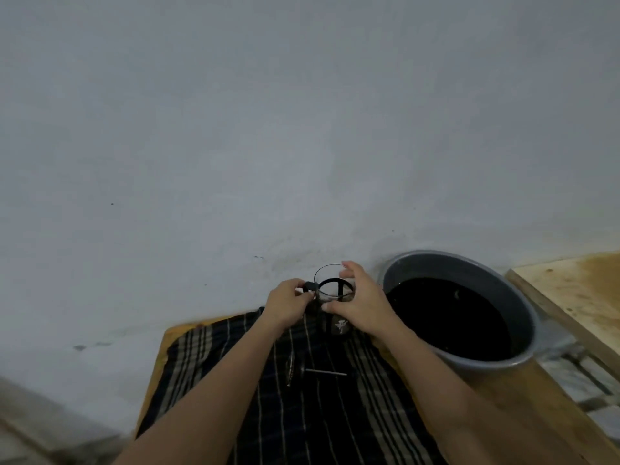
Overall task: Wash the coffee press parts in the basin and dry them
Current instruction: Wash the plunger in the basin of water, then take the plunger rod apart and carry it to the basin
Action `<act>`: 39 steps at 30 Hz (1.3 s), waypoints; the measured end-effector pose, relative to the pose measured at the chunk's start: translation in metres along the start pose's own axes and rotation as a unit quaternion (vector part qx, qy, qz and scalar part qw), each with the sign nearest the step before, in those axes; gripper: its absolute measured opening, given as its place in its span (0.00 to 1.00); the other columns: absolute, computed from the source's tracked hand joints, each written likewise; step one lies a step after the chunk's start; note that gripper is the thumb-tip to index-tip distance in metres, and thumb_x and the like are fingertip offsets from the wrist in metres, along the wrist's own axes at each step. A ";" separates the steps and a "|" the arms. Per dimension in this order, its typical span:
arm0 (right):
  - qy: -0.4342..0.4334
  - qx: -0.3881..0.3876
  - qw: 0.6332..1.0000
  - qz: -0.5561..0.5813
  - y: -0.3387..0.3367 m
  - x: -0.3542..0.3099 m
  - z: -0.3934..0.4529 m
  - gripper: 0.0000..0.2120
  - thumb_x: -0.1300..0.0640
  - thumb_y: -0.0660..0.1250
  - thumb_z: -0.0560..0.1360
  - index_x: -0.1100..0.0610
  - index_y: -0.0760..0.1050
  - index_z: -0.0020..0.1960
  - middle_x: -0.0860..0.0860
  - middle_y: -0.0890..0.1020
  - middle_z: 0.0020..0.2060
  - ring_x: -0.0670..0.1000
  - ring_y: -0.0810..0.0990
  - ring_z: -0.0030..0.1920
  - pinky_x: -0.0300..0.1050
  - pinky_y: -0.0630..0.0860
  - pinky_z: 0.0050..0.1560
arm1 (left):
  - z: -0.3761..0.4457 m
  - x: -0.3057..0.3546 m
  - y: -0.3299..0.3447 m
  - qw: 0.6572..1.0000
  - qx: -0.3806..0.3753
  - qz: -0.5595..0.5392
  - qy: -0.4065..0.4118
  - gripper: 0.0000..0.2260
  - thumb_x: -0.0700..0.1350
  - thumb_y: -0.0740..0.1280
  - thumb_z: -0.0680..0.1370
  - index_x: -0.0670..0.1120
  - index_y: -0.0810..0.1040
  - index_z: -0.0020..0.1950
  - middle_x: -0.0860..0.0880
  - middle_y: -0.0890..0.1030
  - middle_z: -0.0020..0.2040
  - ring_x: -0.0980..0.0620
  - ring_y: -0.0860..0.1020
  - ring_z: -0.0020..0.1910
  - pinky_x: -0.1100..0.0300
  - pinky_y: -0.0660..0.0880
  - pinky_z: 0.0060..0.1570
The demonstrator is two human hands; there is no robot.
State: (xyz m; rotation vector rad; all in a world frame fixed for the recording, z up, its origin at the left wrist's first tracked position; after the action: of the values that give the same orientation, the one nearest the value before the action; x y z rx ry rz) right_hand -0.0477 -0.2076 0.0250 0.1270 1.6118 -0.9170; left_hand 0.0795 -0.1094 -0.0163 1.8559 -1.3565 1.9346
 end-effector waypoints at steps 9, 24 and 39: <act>0.009 -0.071 0.997 -0.010 0.048 0.038 0.050 0.45 0.56 0.79 0.65 0.50 0.59 0.76 0.48 0.70 0.71 0.50 0.68 0.71 0.42 0.66 0.65 | 0.036 -0.058 0.001 0.997 0.050 0.011 -0.051 0.10 0.43 0.64 0.79 0.45 0.78 0.59 0.40 0.84 0.48 0.42 0.80 0.44 0.54 0.78 0.48; 0.056 -0.123 0.989 -0.061 0.069 0.083 0.073 0.53 0.52 0.79 0.66 0.51 0.47 0.79 0.54 0.59 0.77 0.55 0.60 0.76 0.52 0.62 0.73 | 0.043 -0.090 0.019 0.991 0.023 0.035 -0.124 0.16 0.47 0.64 0.80 0.45 0.75 0.67 0.45 0.79 0.63 0.47 0.76 0.63 0.57 0.71 0.61; 0.154 -0.167 0.935 -0.272 0.077 0.136 -0.042 0.15 0.54 0.70 0.75 0.50 0.77 0.61 0.50 0.76 0.60 0.50 0.77 0.58 0.44 0.77 0.56 | -0.059 -0.146 0.054 0.955 -0.099 -0.130 -0.247 0.27 0.59 0.67 0.75 0.50 0.70 0.70 0.47 0.78 0.63 0.46 0.77 0.59 0.49 0.77 0.54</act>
State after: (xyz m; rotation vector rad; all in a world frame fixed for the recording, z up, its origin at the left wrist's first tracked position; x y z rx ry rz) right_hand -0.0762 -0.1826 -0.1323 -0.4573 2.1269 -1.0537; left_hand 0.0356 -0.0337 -0.1576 2.3630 -1.2744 1.2070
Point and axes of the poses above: each hand's wrist, its own z-axis towards the middle knuckle, its own y-axis out of the palm, x = y × z, the point moved 10 cm from there along z, towards the middle knuckle
